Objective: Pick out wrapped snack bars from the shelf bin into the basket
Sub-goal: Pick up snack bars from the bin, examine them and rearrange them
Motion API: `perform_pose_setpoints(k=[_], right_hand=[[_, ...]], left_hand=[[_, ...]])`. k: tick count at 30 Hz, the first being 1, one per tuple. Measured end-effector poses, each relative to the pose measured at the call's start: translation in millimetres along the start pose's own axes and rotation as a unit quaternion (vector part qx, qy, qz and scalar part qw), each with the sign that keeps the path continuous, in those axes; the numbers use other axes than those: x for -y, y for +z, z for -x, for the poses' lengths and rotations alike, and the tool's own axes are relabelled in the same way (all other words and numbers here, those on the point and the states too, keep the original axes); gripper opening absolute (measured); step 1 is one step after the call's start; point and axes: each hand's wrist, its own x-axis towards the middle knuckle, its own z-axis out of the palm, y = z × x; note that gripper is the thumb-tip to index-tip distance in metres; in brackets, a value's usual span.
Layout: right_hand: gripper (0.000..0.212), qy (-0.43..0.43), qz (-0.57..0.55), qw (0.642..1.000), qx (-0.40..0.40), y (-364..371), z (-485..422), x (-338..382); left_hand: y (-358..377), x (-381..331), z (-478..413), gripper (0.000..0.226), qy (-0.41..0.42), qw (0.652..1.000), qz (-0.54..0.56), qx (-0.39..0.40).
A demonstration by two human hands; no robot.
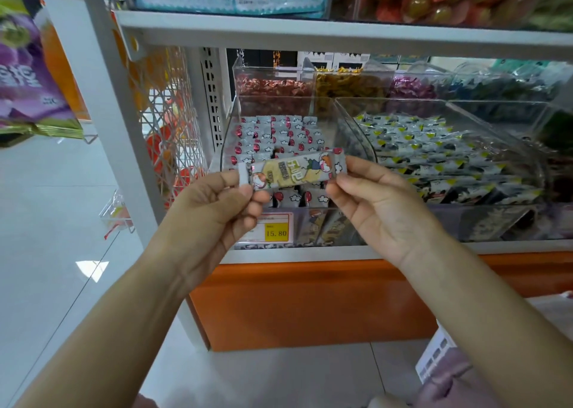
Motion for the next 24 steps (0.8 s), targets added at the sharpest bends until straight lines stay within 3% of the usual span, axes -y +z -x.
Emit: perform_pose_setpoints(k=[2, 6, 8, 10, 14, 18, 24], right_hand=[[0.029, 0.001, -0.004, 1.000, -0.008, -1.0, -0.4, 1.0], [0.020, 0.000, 0.014, 1.000, -0.013, -1.1, 1.1, 1.2], [0.029, 0.002, 0.052, 0.999, -0.012, 0.0, 2.9, 1.1], [0.020, -0.010, 0.101, 0.995, -0.017, -0.7, 2.8, -1.2], [0.010, -0.044, 0.146, 0.988, -0.008, -2.3, 1.0, -4.3], [0.030, -0.069, 0.212, 0.974, 0.030, -3.6, 0.7, -5.9], [0.016, -0.092, 0.249, 0.964, 0.033, -5.0, 0.4, -7.4]], left_hand=[[-0.4, 0.3, 1.1, 0.020, 0.010, 1.000, -0.007, 0.011], [-0.1, 1.4, 2.3, 0.011, 0.046, 0.997, -0.061, 0.020], [-0.1, 3.2, 2.8, 0.016, 0.064, 0.993, -0.097, 0.021], [0.7, 4.3, 3.1, 0.022, 0.064, 0.990, -0.123, 0.016], [2.4, 3.8, 2.0, 0.013, 0.034, 0.996, -0.085, -0.002], [1.0, 4.6, 2.1, 0.039, 0.058, 0.990, -0.129, -0.016], [-0.3, 4.5, 3.5, 0.037, 0.084, 0.979, -0.181, -0.030]])
